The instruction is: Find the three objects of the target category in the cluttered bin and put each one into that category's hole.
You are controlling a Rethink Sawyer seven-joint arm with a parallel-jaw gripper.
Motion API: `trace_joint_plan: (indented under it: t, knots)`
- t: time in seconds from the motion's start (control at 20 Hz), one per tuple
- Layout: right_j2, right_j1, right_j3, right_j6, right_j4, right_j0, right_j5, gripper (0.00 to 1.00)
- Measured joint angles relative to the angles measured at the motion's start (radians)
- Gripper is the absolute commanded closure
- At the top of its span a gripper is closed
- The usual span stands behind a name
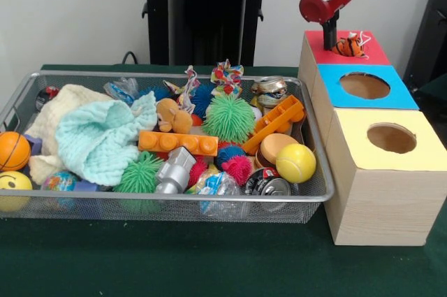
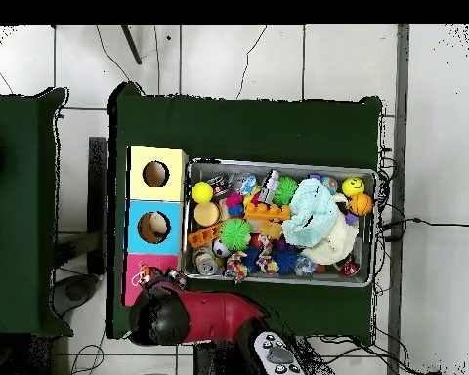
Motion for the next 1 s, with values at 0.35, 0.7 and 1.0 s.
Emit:
trace_joint_plan:
  t: [0.35, 0.7, 1.0]
  knots:
    - [0.085, 0.021, -0.004, 0.0, -0.066, -0.087, 0.029, 1.0]
    - [0.182, 0.07, -0.025, 0.0, -0.081, -0.195, 0.114, 1.0]
    - [0.282, 0.158, -0.089, 0.0, -0.108, -0.298, 0.259, 1.0]
